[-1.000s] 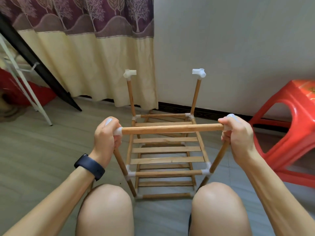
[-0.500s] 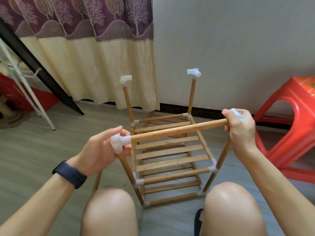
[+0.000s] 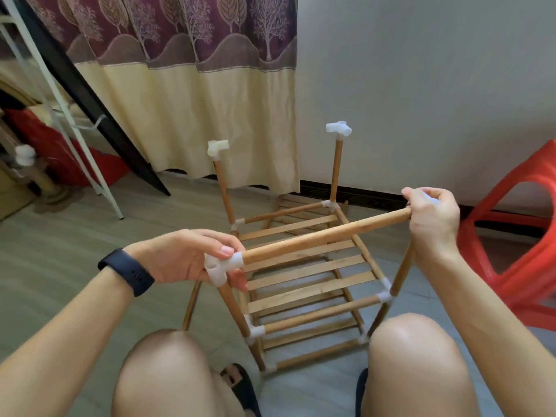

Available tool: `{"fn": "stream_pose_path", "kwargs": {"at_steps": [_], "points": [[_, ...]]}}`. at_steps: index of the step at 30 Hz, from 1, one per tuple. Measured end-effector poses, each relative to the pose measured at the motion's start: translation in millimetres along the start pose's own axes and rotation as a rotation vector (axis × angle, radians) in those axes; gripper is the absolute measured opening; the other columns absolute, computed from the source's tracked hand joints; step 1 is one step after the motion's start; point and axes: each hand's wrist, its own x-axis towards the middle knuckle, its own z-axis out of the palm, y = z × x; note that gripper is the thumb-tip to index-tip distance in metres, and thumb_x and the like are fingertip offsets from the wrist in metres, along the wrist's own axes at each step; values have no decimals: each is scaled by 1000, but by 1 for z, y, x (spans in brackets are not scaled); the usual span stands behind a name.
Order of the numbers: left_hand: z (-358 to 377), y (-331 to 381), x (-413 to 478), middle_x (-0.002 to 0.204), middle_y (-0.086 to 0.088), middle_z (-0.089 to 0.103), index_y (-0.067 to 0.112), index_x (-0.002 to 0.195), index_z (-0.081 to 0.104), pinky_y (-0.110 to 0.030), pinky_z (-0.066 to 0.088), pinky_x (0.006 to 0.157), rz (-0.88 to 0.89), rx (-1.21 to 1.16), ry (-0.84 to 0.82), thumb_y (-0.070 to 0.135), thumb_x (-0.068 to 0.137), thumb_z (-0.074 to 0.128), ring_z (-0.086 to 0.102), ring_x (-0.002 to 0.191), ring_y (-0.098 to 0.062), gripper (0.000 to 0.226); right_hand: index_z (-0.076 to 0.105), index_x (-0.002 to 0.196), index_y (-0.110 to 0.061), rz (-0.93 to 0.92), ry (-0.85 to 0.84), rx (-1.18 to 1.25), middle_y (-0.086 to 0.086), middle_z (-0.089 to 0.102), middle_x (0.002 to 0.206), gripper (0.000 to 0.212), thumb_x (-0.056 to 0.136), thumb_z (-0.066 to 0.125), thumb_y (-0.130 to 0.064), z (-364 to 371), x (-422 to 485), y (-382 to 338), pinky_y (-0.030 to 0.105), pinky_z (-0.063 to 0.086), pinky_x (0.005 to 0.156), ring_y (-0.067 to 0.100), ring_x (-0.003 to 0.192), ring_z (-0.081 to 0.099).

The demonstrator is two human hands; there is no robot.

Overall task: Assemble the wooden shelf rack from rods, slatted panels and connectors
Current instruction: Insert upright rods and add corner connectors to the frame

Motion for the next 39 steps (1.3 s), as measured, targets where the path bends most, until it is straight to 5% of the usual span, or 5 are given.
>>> {"fn": "stream_pose_path", "kwargs": {"at_steps": [8,13,20,32,39], "points": [[30,5,7,107,-24,71,9,104,65,-56,49,102,49,-76,125,22,87,70,64,113,-44,22,51,120,-13,87,-91,-119,0,62,106,46,96,54,-53,63,27,-20,26,39,66,21,97,59],[62,31,16,113,4,73,19,114,64,-36,53,97,73,419,202,55,91,60,68,108,-12,43,14,154,-13,2,-294,-398,17,31,152,94,88,67,-54,69,8,-34,45,34,114,33,142,33],[-67,12,-15,142,-7,50,26,128,61,-45,34,109,-60,1014,1269,51,94,60,38,136,-31,42,35,148,-45,-383,-881,-613,-11,-1,166,91,72,32,-95,27,-133,-63,58,9,123,19,153,-15],[-34,-16,-43,105,9,65,39,109,65,-38,46,87,-53,772,1074,60,99,45,60,102,-18,31,54,116,-43,-649,-936,-680,-10,27,159,41,83,78,-39,-20,-70,-33,34,19,122,13,154,5],[13,9,-33,93,-7,78,19,112,71,-44,56,82,-19,428,630,26,104,49,76,84,-25,24,66,120,-12,-669,-372,-546,7,57,135,35,87,76,-13,-26,-15,-3,29,41,106,20,122,57]]}}
